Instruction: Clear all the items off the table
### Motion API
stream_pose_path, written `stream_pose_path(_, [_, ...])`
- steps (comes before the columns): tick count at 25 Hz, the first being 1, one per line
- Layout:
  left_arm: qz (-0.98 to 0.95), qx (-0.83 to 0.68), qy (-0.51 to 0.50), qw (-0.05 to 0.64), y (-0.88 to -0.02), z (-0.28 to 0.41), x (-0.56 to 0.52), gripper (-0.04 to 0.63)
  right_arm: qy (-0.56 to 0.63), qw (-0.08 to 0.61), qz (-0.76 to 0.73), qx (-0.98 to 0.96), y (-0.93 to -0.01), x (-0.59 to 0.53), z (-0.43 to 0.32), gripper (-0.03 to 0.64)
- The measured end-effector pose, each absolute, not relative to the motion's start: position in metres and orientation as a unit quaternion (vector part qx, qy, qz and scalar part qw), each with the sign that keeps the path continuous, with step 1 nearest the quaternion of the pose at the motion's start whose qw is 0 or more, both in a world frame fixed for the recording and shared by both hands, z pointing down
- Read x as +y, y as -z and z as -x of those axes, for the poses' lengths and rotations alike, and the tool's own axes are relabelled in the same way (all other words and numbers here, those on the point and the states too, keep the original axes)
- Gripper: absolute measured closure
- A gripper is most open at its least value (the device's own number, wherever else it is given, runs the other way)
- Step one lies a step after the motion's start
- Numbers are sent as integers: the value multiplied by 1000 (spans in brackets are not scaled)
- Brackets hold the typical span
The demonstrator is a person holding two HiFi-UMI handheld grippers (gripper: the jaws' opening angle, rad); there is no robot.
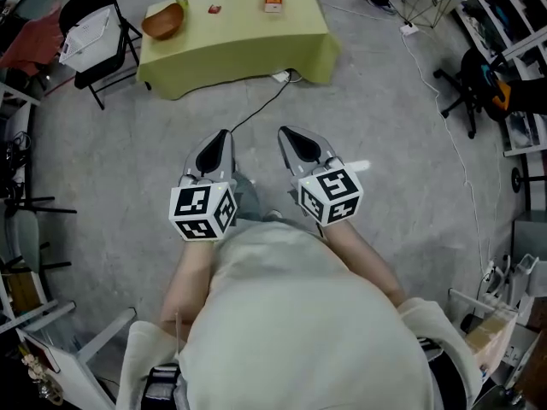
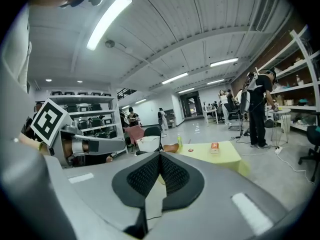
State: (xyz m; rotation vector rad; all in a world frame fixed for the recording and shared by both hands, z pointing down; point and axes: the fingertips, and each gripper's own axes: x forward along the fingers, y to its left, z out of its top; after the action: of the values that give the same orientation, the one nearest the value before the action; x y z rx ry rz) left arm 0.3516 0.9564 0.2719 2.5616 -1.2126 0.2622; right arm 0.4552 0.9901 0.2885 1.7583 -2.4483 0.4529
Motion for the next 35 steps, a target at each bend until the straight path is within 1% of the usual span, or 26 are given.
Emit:
stream_pose_path(19, [-888, -426, -83, 154, -275, -345, 834, 584, -140, 48, -585, -797, -283, 871, -450, 624])
stream_pose_path(35, [-882, -425, -99, 177, -274, -308, 701, 584, -142, 60, -581, -799, -272, 738, -414, 624])
